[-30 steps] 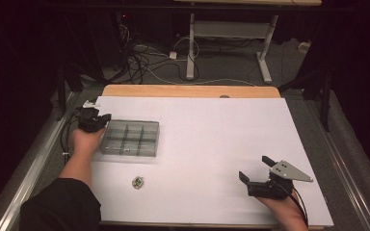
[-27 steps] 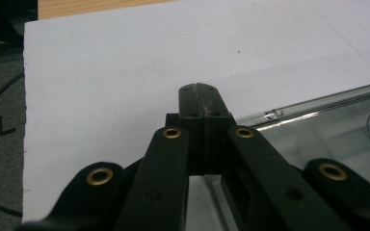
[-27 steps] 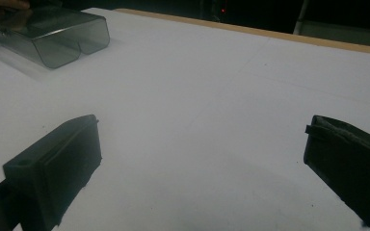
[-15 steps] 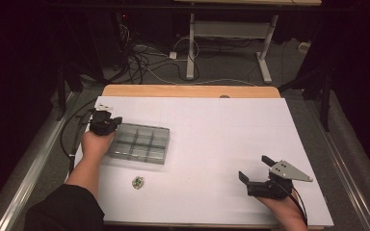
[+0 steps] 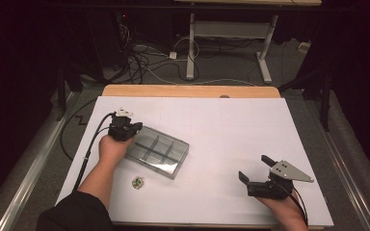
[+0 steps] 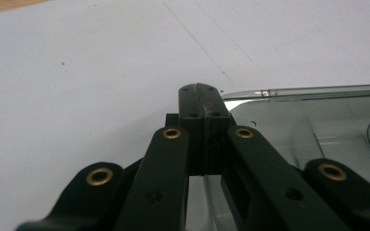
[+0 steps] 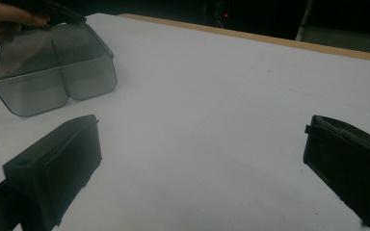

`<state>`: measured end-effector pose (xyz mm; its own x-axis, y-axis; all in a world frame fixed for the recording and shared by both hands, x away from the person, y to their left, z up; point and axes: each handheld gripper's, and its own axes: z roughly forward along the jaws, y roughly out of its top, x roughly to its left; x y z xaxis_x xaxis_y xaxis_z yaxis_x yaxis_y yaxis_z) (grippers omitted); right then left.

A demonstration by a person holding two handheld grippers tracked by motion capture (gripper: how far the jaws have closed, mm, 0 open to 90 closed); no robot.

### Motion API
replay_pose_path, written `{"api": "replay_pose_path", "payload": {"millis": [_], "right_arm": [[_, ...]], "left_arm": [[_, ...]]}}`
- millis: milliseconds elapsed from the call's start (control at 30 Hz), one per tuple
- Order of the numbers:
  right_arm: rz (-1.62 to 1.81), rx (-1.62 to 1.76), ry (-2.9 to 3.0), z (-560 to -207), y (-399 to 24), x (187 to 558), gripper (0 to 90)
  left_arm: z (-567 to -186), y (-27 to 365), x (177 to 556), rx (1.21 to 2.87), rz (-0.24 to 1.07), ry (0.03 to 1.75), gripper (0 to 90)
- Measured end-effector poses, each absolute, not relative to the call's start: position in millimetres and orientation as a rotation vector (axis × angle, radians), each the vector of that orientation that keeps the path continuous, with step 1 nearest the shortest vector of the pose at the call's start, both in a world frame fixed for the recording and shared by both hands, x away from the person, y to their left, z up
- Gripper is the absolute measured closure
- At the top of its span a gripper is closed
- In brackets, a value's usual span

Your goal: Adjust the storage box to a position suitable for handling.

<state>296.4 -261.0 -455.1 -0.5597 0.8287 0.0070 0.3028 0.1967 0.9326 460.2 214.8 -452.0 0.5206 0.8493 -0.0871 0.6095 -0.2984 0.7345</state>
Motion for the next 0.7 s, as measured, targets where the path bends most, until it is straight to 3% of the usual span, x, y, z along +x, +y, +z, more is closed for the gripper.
{"api": "replay_pose_path", "payload": {"millis": [300, 400, 700], "right_arm": [[1.352, 1.037, 2.002, -454, -259, 295, 0.4], [1.354, 1.033, 2.012, -454, -259, 295, 1.0], [1.377, 1.053, 2.024, -454, -261, 294, 2.9]], "left_arm": [[-439, 241, 424, 2.042, 0.457, 1.173, 87.6], [-452, 251, 407, 2.022, 0.454, 1.170, 87.6], [-475, 249, 401, 2.011, 0.398, 1.177, 87.7]]}}
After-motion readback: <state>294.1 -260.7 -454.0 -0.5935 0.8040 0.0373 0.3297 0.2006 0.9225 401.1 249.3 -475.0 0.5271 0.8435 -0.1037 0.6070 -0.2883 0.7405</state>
